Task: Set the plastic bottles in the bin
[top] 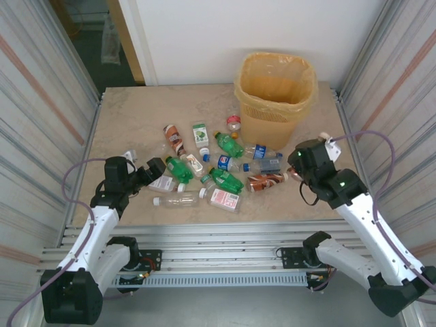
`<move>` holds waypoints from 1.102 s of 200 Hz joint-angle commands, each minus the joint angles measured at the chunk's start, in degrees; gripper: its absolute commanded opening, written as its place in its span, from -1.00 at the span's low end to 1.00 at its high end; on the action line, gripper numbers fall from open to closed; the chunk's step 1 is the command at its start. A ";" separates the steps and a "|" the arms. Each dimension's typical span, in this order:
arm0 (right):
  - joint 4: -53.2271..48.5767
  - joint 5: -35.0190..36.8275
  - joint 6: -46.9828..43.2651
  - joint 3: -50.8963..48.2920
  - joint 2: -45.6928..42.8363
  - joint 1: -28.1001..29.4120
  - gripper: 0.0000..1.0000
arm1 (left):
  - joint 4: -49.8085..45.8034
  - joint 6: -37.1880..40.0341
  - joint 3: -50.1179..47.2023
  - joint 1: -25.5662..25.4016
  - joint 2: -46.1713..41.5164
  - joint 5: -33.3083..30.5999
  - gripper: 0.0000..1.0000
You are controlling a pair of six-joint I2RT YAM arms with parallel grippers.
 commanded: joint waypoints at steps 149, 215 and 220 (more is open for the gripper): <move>7.46 -29.59 -31.66 51.58 39.42 -16.36 -0.16 | -2.99 0.07 2.31 0.41 -4.27 -1.32 0.98; 5.33 -33.16 -35.31 65.03 54.58 -19.31 -0.14 | -5.79 0.06 2.40 0.43 -7.38 -1.93 0.98; 5.00 -33.19 -35.59 65.95 55.49 -19.31 -0.14 | -5.94 0.08 2.45 0.43 -7.53 -1.90 0.97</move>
